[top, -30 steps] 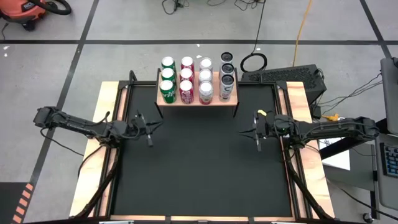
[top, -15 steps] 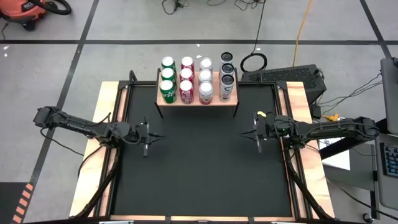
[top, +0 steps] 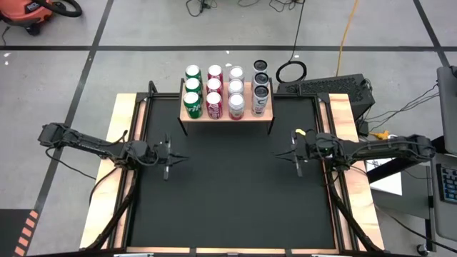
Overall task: Place canned beverage on shelf
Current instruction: Return to Home Position
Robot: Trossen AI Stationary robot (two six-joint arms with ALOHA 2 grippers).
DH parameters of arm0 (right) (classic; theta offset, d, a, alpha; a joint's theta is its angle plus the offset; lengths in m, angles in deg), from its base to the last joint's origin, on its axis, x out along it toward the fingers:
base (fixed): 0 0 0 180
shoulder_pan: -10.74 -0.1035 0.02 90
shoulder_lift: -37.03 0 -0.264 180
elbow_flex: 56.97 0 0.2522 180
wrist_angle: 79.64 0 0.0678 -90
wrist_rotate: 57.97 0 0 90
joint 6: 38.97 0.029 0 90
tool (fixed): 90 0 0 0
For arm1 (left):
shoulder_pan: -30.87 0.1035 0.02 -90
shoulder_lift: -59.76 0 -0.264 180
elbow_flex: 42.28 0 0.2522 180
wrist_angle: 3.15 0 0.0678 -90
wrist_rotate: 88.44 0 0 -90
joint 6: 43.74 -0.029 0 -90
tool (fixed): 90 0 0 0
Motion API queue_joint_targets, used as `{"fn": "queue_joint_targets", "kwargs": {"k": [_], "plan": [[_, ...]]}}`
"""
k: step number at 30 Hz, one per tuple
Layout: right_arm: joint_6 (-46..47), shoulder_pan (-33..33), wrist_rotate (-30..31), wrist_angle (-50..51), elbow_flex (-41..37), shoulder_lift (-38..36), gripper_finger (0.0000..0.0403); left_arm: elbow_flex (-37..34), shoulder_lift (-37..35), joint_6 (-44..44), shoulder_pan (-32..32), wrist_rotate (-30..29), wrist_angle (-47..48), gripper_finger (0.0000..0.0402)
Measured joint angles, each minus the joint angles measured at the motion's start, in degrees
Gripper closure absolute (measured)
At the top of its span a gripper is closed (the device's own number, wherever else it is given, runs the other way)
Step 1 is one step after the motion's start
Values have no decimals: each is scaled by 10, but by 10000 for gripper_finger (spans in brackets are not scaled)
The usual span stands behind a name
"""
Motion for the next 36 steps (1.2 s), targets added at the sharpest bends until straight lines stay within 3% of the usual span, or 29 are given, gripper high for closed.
{"fn": "queue_joint_targets", "kwargs": {"k": [11,15,18,36], "plan": [[23,1,7,12,-36,-116,403,0,-9,0,0,1,6,389],[44,1,53,40,-37,-147,403,0,-23,0,0,0,6,389],[62,1,81,59,-38,-163,403,0,-33,-1,0,0,7,389],[102,-48,96,134,-39,-225,403,-1,-71,2,0,-3,36,389]]}}
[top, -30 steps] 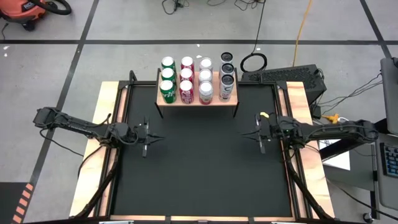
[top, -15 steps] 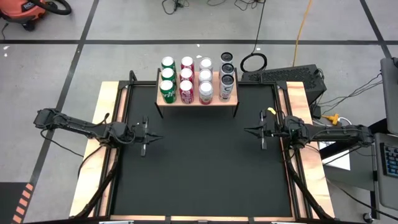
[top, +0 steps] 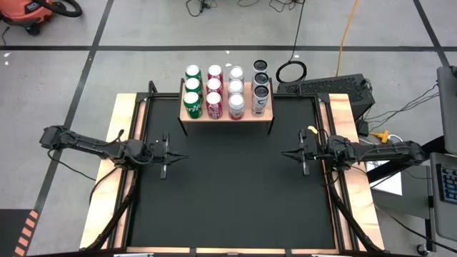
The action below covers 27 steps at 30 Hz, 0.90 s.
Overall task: Place canned beverage on shelf
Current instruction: Return to Home Position
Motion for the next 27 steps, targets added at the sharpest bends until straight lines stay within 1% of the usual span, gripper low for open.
{"fn": "queue_joint_targets", "kwargs": {"k": [9,13,18,27], "plan": [[-7,-9,3,46,-1,-53,403,0,-44,1,0,11,3,389],[-13,-9,-16,57,-1,-88,403,0,-61,1,0,11,21,389],[-3,-9,-2,87,-1,-133,403,0,-76,3,0,11,37,389],[23,-13,4,112,-1,-133,403,0,-102,3,0,11,52,389]]}}
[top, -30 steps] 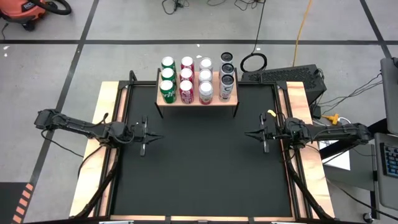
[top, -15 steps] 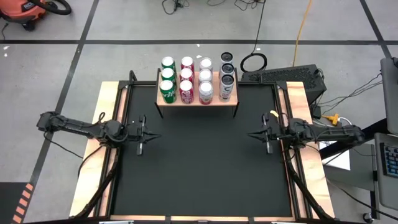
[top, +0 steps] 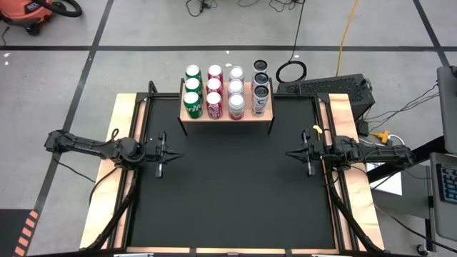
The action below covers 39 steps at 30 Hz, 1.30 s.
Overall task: Place canned beverage on shelf
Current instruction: Return to Home Position
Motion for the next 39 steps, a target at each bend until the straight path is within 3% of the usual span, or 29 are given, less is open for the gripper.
{"fn": "queue_joint_targets", "kwargs": {"k": [19,29,39], "plan": [[-55,-4,-3,1,0,0,403,0,-174,12,0,43,119,389],[-66,-4,-2,-21,0,0,403,1,-173,54,0,44,170,389],[-53,-3,-2,-12,5,0,403,1,-173,29,0,44,175,389]]}}
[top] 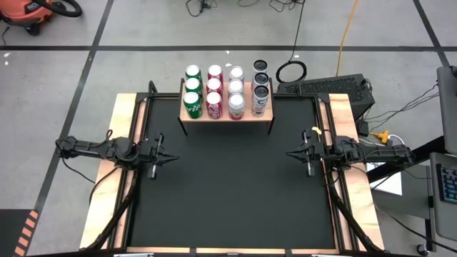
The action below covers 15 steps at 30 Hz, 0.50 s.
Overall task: Place canned beverage on shelf
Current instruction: Return to Home Position
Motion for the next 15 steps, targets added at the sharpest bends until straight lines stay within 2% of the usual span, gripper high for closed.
{"fn": "queue_joint_targets", "kwargs": {"k": [5,15], "plan": [[38,0,0,2,0,0,403,0,0,0,0,0,1,389],[42,0,-3,16,0,0,403,0,0,0,0,10,4,389]]}}
